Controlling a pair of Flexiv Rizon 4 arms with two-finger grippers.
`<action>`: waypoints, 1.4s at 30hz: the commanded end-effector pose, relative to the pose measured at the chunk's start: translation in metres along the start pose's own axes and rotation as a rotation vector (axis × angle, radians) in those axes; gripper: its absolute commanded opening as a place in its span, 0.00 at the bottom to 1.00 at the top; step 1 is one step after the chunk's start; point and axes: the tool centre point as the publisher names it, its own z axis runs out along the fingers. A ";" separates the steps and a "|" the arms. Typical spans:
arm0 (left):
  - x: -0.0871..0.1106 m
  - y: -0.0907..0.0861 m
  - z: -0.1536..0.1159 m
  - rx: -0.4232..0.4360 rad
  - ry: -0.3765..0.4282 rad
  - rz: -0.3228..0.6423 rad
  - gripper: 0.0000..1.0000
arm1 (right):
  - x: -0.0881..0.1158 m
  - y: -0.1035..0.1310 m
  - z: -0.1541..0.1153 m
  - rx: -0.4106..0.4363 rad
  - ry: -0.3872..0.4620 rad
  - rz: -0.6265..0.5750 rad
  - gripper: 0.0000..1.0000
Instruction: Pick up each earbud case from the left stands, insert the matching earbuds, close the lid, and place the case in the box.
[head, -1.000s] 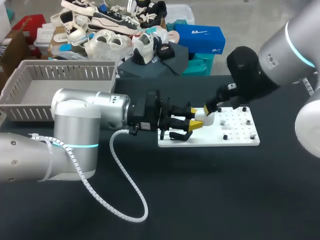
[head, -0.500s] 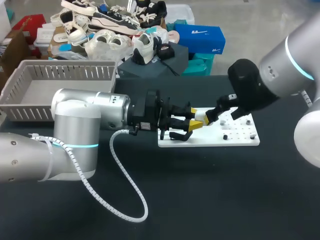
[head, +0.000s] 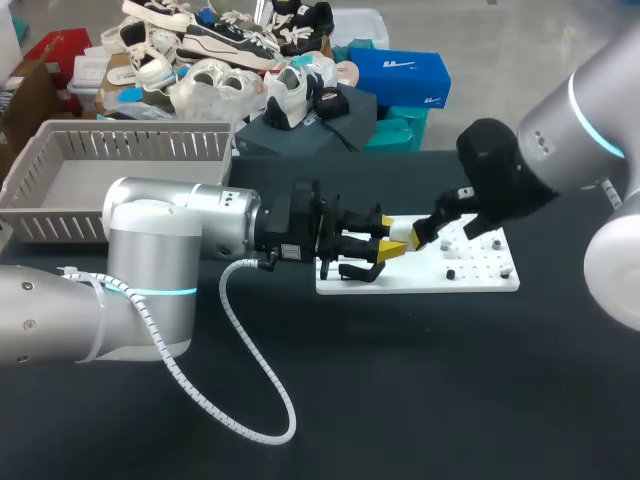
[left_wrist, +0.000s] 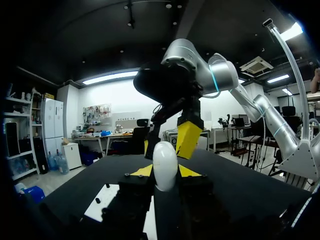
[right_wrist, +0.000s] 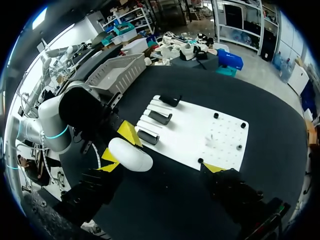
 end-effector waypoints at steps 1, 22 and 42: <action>0.001 0.000 0.000 0.002 -0.002 0.001 0.00 | -0.002 -0.003 -0.003 0.002 0.000 0.004 1.00; 0.001 0.000 0.000 0.002 -0.002 0.001 0.00 | -0.028 -0.014 -0.026 0.090 -0.019 -0.032 1.00; 0.001 0.000 0.000 0.002 -0.002 0.001 0.00 | 0.039 -0.075 -0.035 0.490 0.238 0.069 1.00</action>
